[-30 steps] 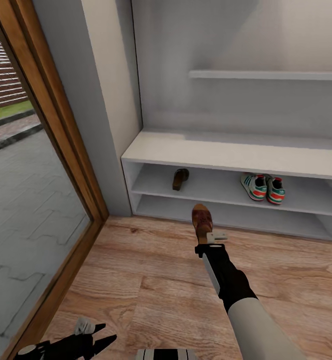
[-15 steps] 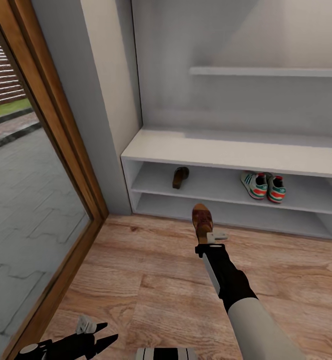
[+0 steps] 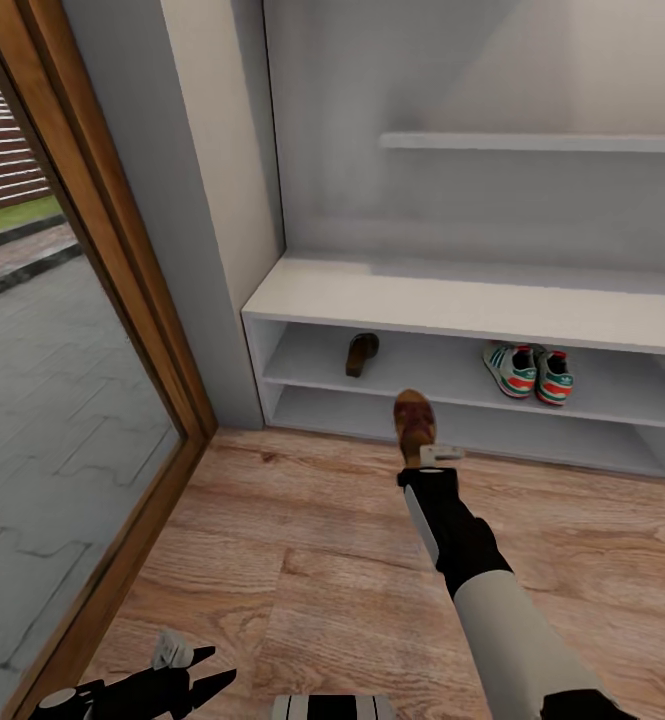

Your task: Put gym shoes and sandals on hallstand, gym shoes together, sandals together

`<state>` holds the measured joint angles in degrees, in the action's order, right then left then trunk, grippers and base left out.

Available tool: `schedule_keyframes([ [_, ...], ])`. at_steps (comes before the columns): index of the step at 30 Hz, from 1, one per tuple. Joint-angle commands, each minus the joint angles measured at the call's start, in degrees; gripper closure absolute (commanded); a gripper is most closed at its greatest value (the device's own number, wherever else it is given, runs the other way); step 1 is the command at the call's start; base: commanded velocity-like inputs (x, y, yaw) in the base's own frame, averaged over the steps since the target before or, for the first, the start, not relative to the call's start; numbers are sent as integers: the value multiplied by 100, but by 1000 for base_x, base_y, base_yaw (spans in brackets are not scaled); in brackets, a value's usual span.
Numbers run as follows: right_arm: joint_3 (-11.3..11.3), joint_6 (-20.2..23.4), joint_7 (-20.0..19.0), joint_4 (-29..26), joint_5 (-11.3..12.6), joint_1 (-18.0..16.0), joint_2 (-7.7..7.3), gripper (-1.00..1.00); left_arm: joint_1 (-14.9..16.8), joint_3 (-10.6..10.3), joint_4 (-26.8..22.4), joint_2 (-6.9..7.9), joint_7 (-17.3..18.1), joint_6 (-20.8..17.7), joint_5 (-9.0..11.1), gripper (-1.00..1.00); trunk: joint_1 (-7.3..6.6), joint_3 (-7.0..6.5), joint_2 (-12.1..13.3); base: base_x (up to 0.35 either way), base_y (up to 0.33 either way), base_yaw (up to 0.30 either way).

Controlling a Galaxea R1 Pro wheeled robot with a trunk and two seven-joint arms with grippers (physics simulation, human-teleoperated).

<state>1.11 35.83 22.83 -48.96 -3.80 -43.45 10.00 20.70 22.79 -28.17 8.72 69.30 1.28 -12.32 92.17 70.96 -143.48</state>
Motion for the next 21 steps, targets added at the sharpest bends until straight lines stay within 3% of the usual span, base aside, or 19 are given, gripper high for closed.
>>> schedule_keyframes([
  [1, 7, 46, 82, -3, -16, -13, 0, 100, 4, 48, -4, -8, 31, 11, -60, -100, -1, 4, -2, 0, 0, 0],
  [6, 2, 53, 167, -1, -9, -28, 0, 100, 4, 50, 0, -10, 30, 5, -60, -100, -1, 5, -2, 0, 0, 0],
  [7, 3, 55, 184, 0, 190, -32, 0, 100, 4, 50, 17, -22, 12, 4, -60, -100, -1, 5, -2, 259, 0, 0],
  [13, 9, 55, 187, 3, 650, -32, 0, 100, 4, 57, 15, -18, 24, 11, -60, -100, -1, 5, -2, 306, 0, 0],
  [17, 18, 55, 187, 1, 701, -32, 0, 100, 4, 55, 14, -19, 37, 19, -60, -100, -1, 5, -2, 322, 0, 0],
  [21, 21, 55, 187, 8, 713, -32, 0, 100, 4, 52, 14, -14, 42, 21, -60, -100, -1, 5, -2, 94, 0, 0],
])
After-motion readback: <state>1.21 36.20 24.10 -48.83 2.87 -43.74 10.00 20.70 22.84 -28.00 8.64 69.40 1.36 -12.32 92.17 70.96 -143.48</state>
